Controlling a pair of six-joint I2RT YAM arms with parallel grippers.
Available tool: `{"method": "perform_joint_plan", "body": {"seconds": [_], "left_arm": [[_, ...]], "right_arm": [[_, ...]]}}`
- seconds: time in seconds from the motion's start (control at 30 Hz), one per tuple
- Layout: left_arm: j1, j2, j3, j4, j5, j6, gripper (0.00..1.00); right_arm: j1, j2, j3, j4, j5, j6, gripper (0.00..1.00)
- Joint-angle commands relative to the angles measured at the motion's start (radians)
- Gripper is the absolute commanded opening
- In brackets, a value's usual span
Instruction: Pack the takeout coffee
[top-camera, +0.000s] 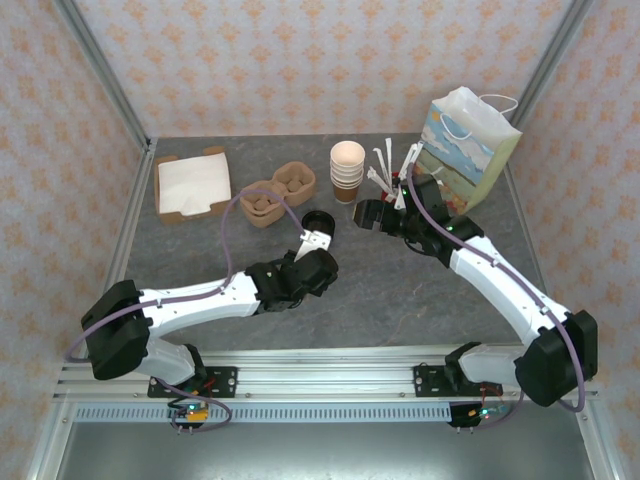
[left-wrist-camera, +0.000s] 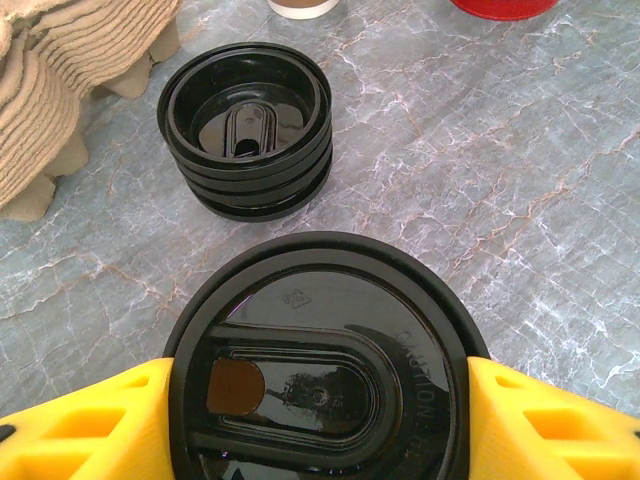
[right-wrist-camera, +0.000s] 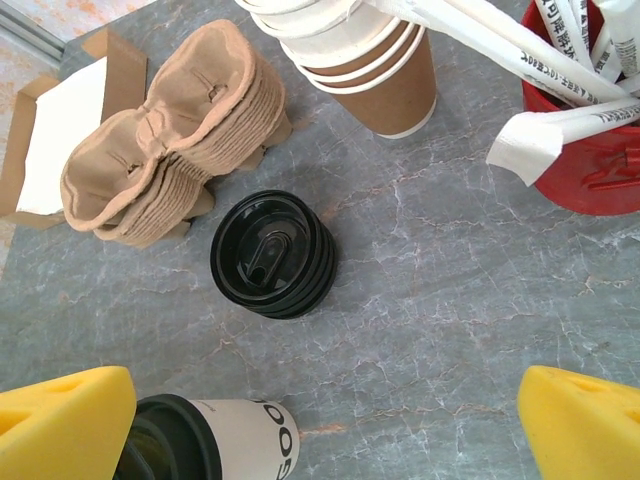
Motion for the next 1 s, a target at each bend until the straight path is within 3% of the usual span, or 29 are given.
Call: {"method": "perform_joint_plan", "body": {"seconds": [0.0,0.97], "left_arm": [[-0.010,0.097,-0.081,-0.320,0.090,0.018,0.54],[-0.034,0.094,-0.155,-0.353,-0.028,-0.159,0.53]], "right_arm": [[-0.002,0.012,0.040,-0.014,-0.004,-0.009,0.99],[-0.003,0.030,0.022,0.016,-0.035,0.020,0.98]]}}
